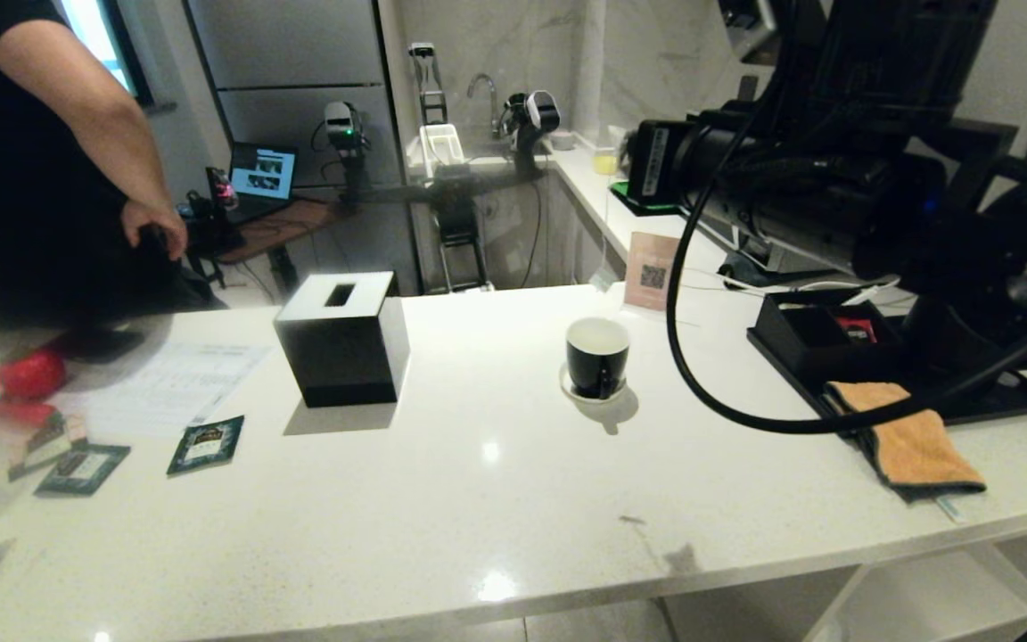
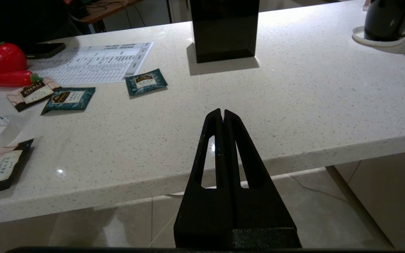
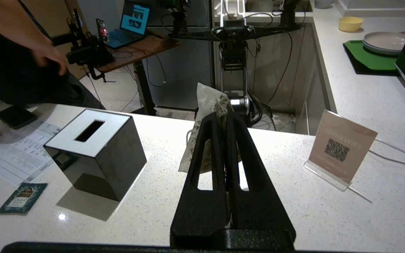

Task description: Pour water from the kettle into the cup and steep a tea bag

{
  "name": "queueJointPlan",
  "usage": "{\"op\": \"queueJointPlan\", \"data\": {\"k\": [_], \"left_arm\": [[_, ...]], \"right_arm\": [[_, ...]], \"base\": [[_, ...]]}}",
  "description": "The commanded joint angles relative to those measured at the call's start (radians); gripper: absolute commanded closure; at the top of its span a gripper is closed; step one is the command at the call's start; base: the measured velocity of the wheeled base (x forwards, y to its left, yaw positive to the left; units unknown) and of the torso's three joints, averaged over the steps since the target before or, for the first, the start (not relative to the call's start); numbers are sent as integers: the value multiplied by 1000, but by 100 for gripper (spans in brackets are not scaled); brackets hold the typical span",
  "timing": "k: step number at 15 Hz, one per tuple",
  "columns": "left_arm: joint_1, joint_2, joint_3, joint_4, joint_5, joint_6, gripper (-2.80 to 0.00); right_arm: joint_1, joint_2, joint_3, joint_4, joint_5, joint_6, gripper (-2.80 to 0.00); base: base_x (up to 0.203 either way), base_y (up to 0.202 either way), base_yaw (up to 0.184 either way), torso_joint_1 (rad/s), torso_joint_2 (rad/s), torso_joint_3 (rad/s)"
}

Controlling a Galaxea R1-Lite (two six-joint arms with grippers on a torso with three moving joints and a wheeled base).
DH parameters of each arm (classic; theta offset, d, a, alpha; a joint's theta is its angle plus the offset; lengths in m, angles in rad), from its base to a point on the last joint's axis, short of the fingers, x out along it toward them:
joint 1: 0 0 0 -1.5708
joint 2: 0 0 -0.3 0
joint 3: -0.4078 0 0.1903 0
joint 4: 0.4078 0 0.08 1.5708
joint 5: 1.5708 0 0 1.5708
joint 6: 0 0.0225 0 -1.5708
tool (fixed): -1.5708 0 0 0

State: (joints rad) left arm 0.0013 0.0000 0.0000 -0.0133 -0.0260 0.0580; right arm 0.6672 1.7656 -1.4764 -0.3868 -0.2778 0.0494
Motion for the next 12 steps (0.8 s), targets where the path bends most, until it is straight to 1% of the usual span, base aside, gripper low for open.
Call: {"op": "queueJointPlan", "data": {"k": [1,2,3,8,12], "left_arm": [[0,2,0,0,1,-22,0],[0,2,0,2,15,-71,0],[0,2,0,2,29,-94,0],[0,2,0,7,26,-79,0],[0,2,0,6,27,-84,0]], "right_arm": [[0,-6,14,-1,-16,0,0],[0,-8,24,-3,-30,0,0],[0,-10,30,-3,-35,1,0],[9,-19,28,-3,-35,0,0],[25,-37,53,-3,-37,0,0]], "base": [[0,0,0,0,0,0],[0,0,0,0,0,0],[0,0,0,0,0,0],[0,0,0,0,0,0],[0,0,0,0,0,0]]}}
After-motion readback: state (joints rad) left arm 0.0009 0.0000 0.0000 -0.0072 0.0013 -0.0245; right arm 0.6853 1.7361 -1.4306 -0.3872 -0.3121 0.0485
